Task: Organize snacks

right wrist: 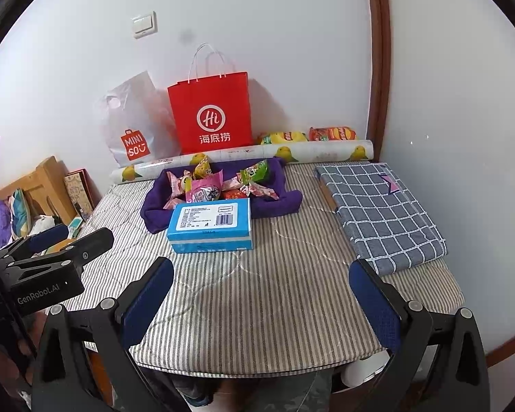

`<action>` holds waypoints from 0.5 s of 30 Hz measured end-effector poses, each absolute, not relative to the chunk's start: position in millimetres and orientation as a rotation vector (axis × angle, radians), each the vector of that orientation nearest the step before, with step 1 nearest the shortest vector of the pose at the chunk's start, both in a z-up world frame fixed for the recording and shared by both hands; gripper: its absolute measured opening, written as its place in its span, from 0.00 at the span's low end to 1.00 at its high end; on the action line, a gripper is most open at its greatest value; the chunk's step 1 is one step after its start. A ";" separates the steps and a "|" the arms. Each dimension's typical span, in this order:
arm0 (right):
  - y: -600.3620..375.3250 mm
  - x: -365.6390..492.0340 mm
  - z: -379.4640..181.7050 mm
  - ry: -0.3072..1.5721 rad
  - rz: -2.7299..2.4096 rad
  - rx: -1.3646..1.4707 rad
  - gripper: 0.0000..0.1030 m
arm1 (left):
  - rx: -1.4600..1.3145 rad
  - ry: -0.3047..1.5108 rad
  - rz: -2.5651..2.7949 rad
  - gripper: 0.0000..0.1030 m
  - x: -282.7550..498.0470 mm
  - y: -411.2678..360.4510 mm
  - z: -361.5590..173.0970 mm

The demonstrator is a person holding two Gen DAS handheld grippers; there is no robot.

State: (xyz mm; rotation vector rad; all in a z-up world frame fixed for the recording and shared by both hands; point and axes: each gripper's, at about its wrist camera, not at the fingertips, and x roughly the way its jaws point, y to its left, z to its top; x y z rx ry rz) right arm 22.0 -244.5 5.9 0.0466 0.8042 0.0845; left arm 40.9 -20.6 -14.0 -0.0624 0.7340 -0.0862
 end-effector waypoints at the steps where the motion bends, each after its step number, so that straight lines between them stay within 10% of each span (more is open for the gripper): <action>1: -244.4 21.8 5.9 0.804 0.086 0.048 0.98 | -0.063 0.734 -0.085 0.94 40.9 -20.4 -13.8; 15: -242.2 20.1 7.8 0.799 0.091 0.043 0.98 | -0.068 0.730 -0.079 0.94 39.9 -18.6 -12.1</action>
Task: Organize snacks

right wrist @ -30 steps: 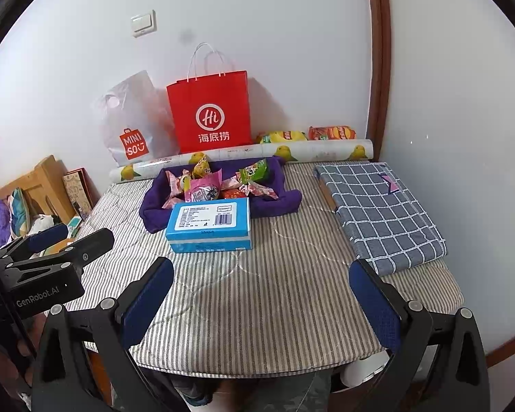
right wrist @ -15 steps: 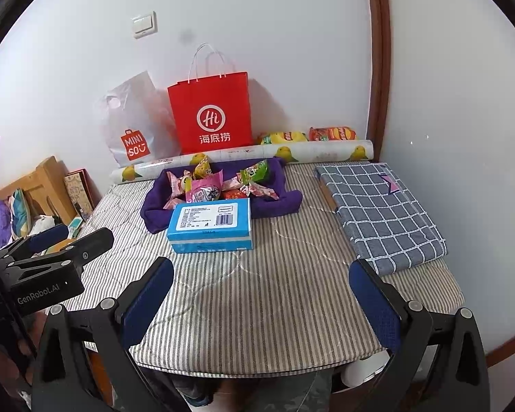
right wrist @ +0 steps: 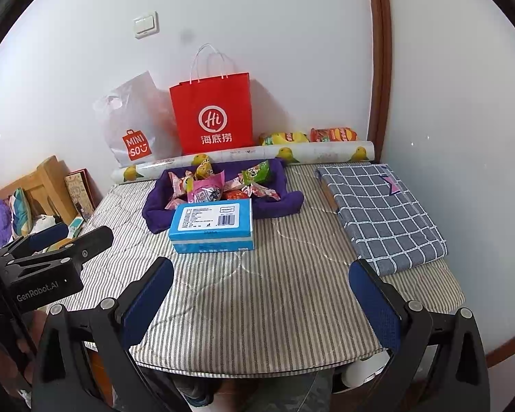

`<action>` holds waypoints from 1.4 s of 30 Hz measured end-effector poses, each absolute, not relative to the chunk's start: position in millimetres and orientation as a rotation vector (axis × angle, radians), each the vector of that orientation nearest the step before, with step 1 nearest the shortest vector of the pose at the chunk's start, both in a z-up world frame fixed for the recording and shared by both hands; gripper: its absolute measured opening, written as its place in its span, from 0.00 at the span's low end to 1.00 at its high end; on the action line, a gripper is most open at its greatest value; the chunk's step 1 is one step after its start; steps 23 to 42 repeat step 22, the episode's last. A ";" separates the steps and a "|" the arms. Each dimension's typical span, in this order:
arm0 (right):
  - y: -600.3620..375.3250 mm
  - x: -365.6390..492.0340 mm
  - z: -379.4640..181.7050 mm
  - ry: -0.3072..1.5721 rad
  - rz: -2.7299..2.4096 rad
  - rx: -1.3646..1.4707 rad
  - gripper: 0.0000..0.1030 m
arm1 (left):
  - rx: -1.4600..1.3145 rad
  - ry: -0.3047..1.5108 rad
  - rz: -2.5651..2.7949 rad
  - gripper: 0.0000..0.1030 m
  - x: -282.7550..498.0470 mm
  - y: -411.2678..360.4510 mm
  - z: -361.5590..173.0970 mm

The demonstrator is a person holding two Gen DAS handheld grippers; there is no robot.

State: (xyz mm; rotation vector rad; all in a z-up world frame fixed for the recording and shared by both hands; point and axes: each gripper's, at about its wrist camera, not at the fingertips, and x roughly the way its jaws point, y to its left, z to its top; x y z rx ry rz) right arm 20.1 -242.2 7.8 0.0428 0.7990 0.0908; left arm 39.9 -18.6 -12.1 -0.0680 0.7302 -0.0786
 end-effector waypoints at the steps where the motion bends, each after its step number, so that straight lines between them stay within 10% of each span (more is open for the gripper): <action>1: -241.9 19.9 8.2 0.797 0.091 0.042 0.98 | -0.068 0.730 -0.079 0.94 40.0 -18.5 -12.0; 42: -234.2 33.9 4.3 0.801 0.111 0.018 0.98 | -0.042 0.724 -0.048 0.94 55.2 -18.1 -17.6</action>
